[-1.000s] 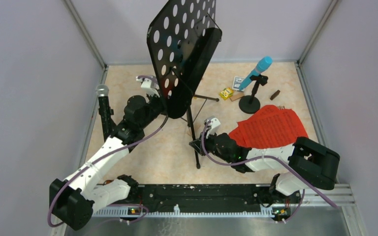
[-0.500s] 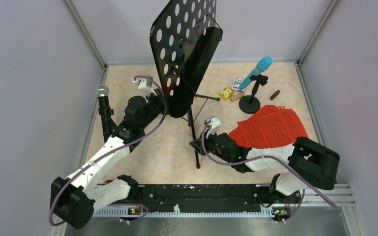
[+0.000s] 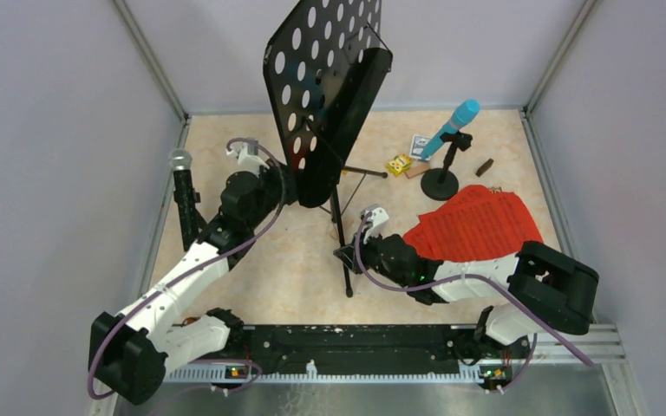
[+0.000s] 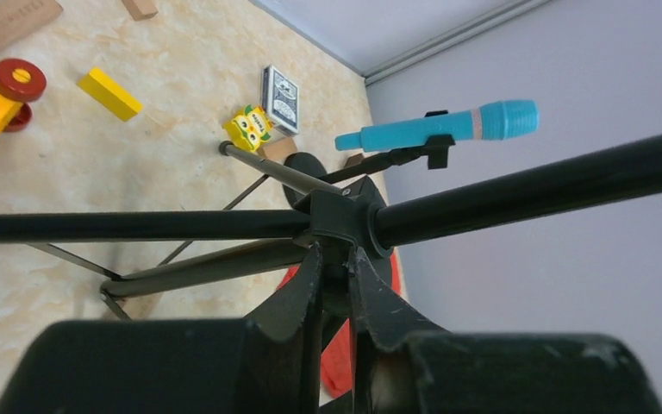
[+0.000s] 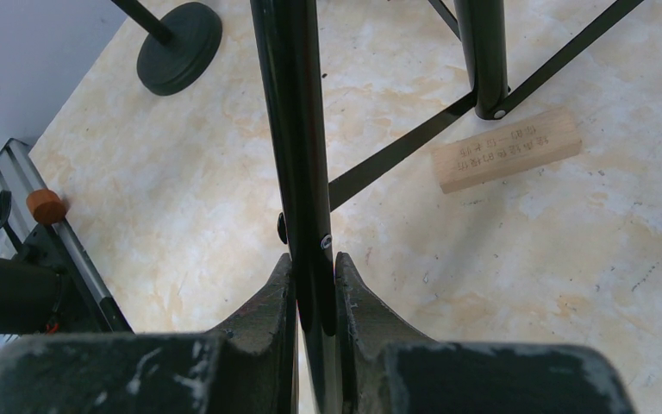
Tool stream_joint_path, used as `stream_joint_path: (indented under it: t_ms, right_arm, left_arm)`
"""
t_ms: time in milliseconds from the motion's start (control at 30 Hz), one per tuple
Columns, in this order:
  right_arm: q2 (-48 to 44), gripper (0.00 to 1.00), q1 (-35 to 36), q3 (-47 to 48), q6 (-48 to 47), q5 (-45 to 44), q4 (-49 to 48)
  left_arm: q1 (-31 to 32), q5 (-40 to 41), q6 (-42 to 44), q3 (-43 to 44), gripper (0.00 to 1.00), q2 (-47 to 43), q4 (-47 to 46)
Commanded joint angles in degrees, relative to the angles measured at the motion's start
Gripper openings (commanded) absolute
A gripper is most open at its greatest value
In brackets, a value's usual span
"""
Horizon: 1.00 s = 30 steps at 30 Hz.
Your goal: Pack up the instrument practice props
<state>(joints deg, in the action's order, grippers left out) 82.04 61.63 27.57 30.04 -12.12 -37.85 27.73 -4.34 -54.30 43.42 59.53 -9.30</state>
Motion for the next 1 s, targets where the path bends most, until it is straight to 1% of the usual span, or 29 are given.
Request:
stream_joint_path:
  t_ms: [0,100,200,267,333,400,500,533,667,833,900,967]
  right_arm:
    - [1.3,0.0,-0.81,0.59,5.38,-1.66,4.93]
    - [1.34,0.0,-0.81,0.6,5.47,-1.68,5.0]
    - [1.33,0.0,-0.81,0.64,5.46,-1.6,5.15]
    - [1.28,0.0,-0.78,0.73,5.44,-1.47,5.39]
    - [1.3,0.0,-0.81,0.97,5.43,-1.5,5.66]
    - [1.34,0.0,-0.81,0.99,5.38,-1.49,5.71]
    - [1.34,0.0,-0.81,1.07,5.33,-1.42,5.76]
    - [1.33,0.0,-0.81,1.11,5.31,-1.42,5.81]
    - [1.44,0.0,-0.8,1.2,5.03,-1.33,5.97]
    - [1.59,0.0,-0.74,1.48,4.85,-1.24,6.24]
    - [1.64,0.0,-0.76,1.54,4.91,-1.24,6.28]
    - [1.73,0.0,-0.82,1.57,4.88,-1.24,6.08]
  left_arm:
    - [0.05,-0.71,-8.4,-4.58,0.04,2.54,8.23]
    - [-0.25,-2.29,-16.3,-7.42,0.04,2.28,6.73]
    - [-0.9,-5.33,-21.58,-10.69,0.06,2.53,3.44]
    - [-1.19,-6.51,-23.04,-11.55,0.08,2.88,1.98]
    - [-1.34,-6.74,-23.3,-11.71,0.15,2.96,2.03]
    - [-1.73,-6.6,-23.03,-11.71,0.2,2.69,2.55]
    - [-2.26,-5.25,-20.86,-11.42,0.31,1.91,4.39]
    - [-2.46,-4.42,-19.52,-11.1,0.33,1.62,5.62]
    - [-2.59,-0.27,-13.68,-9.29,0.35,0.18,11.38]
    - [-2.63,5.24,-6.33,-6.69,0.37,-2.25,16.32]
    - [-2.61,6.98,-2.2,-5.23,0.42,-3.63,17.18]
    - [-2.64,7.29,3.05,-4.44,0.48,-5.4,15.93]
